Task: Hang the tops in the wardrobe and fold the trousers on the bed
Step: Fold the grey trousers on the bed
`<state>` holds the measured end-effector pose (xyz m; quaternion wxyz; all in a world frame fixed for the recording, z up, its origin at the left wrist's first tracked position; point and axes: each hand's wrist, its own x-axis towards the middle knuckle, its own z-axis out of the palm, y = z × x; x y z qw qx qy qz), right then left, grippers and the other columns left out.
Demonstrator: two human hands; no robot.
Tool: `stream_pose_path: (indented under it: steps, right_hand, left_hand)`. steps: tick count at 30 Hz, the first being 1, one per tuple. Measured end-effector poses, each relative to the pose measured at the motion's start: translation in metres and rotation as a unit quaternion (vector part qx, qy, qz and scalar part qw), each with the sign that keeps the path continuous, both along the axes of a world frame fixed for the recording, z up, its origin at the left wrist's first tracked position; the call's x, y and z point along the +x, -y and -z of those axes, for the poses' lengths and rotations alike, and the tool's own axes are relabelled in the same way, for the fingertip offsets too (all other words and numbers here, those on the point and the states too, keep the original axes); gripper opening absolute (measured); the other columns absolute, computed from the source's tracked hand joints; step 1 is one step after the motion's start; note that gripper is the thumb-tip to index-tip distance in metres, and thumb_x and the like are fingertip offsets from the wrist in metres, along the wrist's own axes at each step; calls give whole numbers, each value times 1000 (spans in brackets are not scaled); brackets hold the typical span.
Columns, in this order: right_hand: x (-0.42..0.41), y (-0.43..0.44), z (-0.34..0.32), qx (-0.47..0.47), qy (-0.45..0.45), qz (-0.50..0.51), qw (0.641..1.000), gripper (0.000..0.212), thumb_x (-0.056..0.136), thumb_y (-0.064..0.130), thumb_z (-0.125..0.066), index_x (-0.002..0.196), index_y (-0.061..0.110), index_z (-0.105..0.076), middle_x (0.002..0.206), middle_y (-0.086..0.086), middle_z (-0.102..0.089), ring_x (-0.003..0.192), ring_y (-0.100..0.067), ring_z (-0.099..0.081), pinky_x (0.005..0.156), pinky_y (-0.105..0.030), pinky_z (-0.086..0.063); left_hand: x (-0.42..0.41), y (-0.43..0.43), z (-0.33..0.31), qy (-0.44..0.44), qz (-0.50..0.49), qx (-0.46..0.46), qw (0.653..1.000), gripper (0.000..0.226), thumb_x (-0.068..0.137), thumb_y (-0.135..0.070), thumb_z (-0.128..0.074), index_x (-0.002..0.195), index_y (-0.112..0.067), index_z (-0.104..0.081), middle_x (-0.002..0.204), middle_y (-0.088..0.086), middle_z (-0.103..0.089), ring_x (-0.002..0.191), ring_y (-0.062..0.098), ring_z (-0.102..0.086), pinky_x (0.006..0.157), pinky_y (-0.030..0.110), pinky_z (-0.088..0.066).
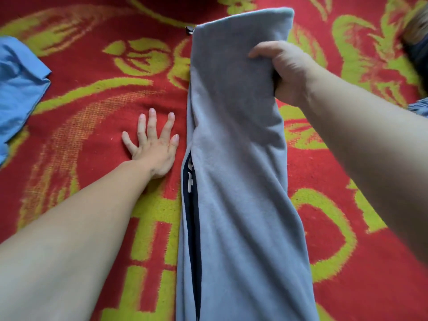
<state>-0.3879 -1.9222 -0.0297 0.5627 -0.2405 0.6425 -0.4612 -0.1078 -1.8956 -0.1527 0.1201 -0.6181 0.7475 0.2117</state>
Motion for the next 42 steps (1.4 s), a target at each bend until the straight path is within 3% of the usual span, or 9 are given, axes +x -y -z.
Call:
stream_pose_path:
  steps: [4,9,15,18,21,25,30,35,42]
  right_hand:
    - [5,-36,-43,-44,31,-63,997,29,81,-2,-57,106,3,-69,101,-16,-72,91,-29,-70,81,-38,-59]
    - [3,-71,-89,-64,59,-128,988,26,80,-5,-46,92,7,-65,80,-8,-64,76,-23,-65,71,-29,-55]
    - [-4,-99,-122,-63,20,-194,979,26,82,3,-58,101,10,-74,100,-11,-71,100,-25,-67,96,-38,-52]
    - [-13,-107,-135,-66,-38,-152,985,31,82,5,-60,109,11,-73,99,-8,-68,96,-21,-64,89,-37,-51]
    - [-21,-114,-136,-79,-265,-116,954,28,80,10,-70,108,9,-73,85,-2,-60,75,-9,-56,70,-25,-47]
    - [-14,-137,-122,-98,-616,-177,761,20,77,24,-67,91,10,-68,82,-7,-58,79,-23,-57,67,-35,-47]
    - [22,-227,-69,-107,-635,-188,742,33,78,23,-57,109,16,-61,105,-13,-61,96,-39,-59,67,-45,-46]
    - [43,-325,15,36,-595,-419,685,46,87,13,-56,131,27,-53,128,-5,-53,117,-32,-54,77,-42,-52]
    - [53,-362,41,-36,-674,-232,700,33,86,11,-56,117,19,-65,116,-9,-62,97,-36,-59,62,-42,-52]
  left_hand:
    - [-3,13,-49,-135,-96,93,982,71,90,-76,-29,153,-43,-21,166,-2,-2,152,20,1,119,58,1]
    - [-19,13,-138,-486,-249,174,819,135,51,-69,-83,157,-28,-10,160,-4,-29,136,7,-34,106,39,-30]
    - [-49,0,-205,-611,-148,192,754,50,78,-8,-74,125,-18,-62,113,4,-69,104,19,-66,93,47,-50]
    - [-44,-3,-226,-594,-144,177,771,37,82,-4,-65,112,-25,-65,101,-7,-68,92,9,-65,89,42,-48]
    - [-41,-8,-240,-569,-162,104,800,27,77,1,-66,81,-26,-61,85,-5,-62,79,12,-57,80,36,-44]
    - [-38,-34,-233,-381,-45,-140,913,24,69,-10,-65,86,-25,-55,74,-9,-55,66,14,-53,61,26,-43]
    - [-15,-126,-180,-183,86,-223,954,37,74,-4,-58,108,-18,-62,102,10,-61,99,34,-55,76,44,-44]
    - [16,-218,-104,-47,245,-107,963,31,89,-12,-53,117,-18,-66,116,9,-59,114,32,-49,75,42,-40]
    - [20,-251,-83,-110,182,-212,954,32,84,-5,-52,108,-13,-71,103,12,-62,105,35,-56,68,40,-37]
